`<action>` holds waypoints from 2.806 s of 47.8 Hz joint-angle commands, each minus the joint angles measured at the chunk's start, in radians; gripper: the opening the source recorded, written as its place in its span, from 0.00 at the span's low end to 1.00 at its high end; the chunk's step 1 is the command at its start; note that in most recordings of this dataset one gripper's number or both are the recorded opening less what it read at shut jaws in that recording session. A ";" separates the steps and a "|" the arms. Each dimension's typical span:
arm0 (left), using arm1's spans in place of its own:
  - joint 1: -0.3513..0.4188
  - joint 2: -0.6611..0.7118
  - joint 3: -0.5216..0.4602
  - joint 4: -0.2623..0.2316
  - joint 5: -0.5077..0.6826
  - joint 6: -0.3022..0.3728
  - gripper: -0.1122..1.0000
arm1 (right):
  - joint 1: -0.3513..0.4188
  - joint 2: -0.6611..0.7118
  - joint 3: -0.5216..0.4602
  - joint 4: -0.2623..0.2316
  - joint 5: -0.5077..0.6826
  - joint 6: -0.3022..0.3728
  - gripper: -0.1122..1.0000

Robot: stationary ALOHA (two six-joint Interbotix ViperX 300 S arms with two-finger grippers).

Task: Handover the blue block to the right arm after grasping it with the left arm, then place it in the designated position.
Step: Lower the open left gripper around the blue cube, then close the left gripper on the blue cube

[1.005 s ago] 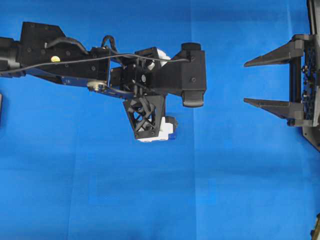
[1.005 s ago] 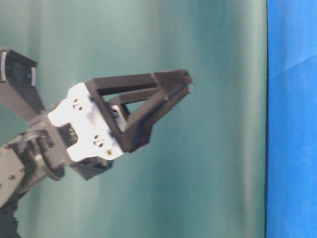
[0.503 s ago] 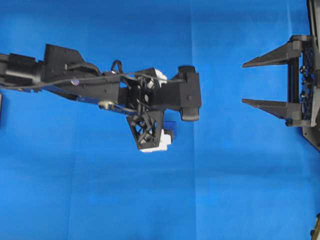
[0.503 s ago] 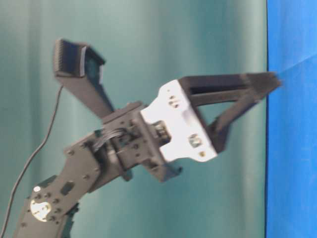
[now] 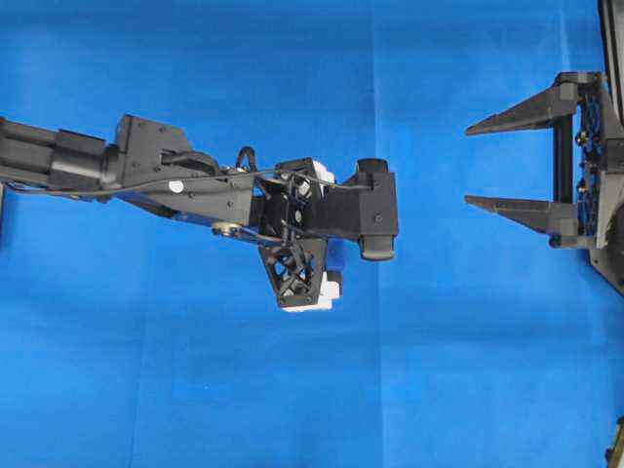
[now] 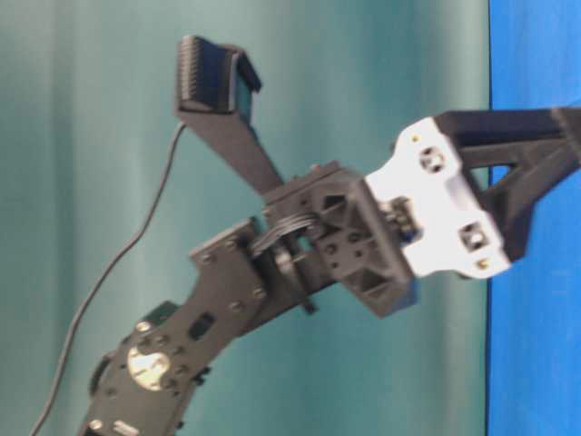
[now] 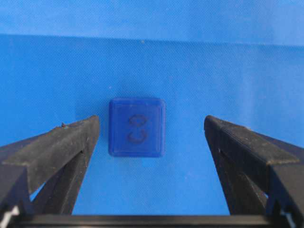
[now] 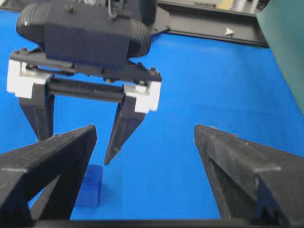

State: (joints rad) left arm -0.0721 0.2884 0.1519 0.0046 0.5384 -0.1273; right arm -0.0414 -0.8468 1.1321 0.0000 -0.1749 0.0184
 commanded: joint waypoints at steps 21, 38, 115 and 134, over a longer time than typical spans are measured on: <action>0.002 0.077 0.009 0.003 -0.072 0.000 0.94 | -0.003 0.017 -0.021 0.005 -0.011 0.002 0.98; 0.003 0.081 0.052 0.003 -0.156 0.000 0.94 | -0.003 0.029 -0.021 0.003 -0.011 0.002 0.98; 0.003 -0.017 -0.021 0.008 0.043 0.011 0.52 | -0.003 0.028 -0.028 0.003 -0.017 0.002 0.98; 0.005 -0.124 -0.057 0.008 0.138 0.008 0.52 | -0.003 0.028 -0.029 0.003 -0.017 0.002 0.98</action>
State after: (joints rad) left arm -0.0660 0.2148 0.1273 0.0092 0.6657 -0.1181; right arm -0.0430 -0.8207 1.1305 0.0000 -0.1825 0.0184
